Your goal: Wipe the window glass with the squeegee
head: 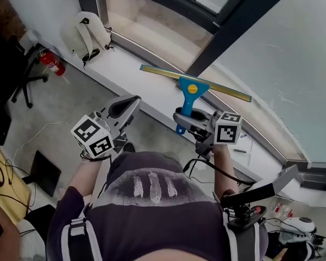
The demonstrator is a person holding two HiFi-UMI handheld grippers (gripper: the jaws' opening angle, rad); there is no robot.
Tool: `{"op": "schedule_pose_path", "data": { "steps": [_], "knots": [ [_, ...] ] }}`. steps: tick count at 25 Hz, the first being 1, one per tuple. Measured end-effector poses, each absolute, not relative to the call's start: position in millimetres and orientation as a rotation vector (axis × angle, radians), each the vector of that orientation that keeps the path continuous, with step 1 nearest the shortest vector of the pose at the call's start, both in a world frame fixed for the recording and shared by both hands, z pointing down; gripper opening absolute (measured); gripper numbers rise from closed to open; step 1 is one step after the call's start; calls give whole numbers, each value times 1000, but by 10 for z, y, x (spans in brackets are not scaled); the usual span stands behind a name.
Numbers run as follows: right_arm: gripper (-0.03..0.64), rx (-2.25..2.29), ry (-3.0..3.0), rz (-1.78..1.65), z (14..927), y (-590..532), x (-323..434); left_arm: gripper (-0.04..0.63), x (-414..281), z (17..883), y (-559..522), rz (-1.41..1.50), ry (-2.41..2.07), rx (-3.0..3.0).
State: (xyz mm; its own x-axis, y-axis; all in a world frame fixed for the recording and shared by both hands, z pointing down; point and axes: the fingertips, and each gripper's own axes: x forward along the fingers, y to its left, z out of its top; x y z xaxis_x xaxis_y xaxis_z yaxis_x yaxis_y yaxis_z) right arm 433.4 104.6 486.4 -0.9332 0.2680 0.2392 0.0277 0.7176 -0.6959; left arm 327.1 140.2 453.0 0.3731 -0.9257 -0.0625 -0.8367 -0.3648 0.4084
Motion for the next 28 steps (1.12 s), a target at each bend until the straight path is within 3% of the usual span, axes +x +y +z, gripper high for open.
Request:
{"op": "schedule_pose_path", "data": {
  "steps": [5,10,15,28],
  "knots": [
    [126,-123,-2619,938,4781,943,3795,8,2736,4615,1457,-432,-1520,2319],
    [126,-294,-2654,1080,4522,779,3373,8,2455,4696,1260,-420,-1499,2311],
    [126,-466,-2769,1133,4113,160,2777,8,2041,4633,657,-383,-1497,2335],
    [126,-551,-2839,883,3282,-848,2031,8,1430,3808,-728,-342,-1517,2572]
  ]
}}
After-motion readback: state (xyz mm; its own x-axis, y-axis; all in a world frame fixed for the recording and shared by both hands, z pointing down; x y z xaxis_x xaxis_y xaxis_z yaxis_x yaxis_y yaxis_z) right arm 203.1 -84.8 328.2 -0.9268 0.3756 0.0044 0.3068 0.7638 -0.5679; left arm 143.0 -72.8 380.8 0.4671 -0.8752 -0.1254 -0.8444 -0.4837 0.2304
